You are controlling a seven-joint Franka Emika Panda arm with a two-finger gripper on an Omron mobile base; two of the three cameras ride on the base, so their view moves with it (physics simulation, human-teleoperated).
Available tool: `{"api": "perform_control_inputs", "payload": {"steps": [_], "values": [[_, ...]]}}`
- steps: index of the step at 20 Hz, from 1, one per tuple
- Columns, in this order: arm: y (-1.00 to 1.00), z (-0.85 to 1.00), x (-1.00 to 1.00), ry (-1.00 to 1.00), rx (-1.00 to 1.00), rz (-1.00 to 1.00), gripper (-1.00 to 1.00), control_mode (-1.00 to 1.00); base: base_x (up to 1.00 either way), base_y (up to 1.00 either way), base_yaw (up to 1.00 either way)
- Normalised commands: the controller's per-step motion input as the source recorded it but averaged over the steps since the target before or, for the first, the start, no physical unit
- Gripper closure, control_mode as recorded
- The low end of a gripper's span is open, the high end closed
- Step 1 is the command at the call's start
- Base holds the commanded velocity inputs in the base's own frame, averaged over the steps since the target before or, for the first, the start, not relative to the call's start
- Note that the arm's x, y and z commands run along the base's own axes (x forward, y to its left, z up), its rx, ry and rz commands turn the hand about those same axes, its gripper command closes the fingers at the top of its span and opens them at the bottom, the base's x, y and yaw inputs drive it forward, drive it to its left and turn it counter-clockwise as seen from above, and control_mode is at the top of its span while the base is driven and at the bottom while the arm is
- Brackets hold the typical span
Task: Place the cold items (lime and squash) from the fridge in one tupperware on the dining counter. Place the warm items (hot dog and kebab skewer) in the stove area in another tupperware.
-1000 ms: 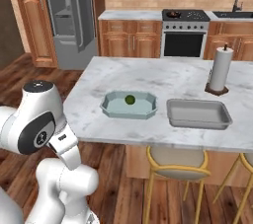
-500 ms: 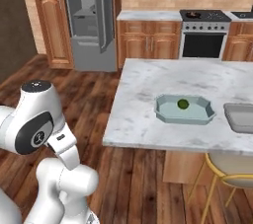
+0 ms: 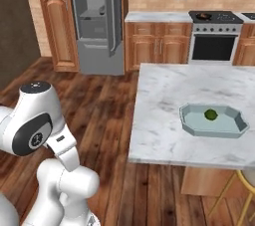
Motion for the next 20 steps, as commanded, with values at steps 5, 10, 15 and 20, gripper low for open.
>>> {"api": "perform_control_inputs", "payload": {"steps": [5, 10, 15, 20], "values": [[0.0, 0.0, 0.0, 0.0, 0.0, 0.0, -1.0, 1.0, 0.63, 0.31, 0.0], [0.0, 0.0, 0.0, 0.0, 0.0, 0.0, -1.0, 1.0, 0.75, 0.4, -0.02], [0.0, 0.0, 0.0, 0.0, 0.0, 0.0, -1.0, 1.0, 0.67, 0.75, -0.19], [0.0, 0.0, 0.0, 0.0, 0.0, 0.0, -1.0, 1.0, 0.61, 0.83, -0.23]]}}
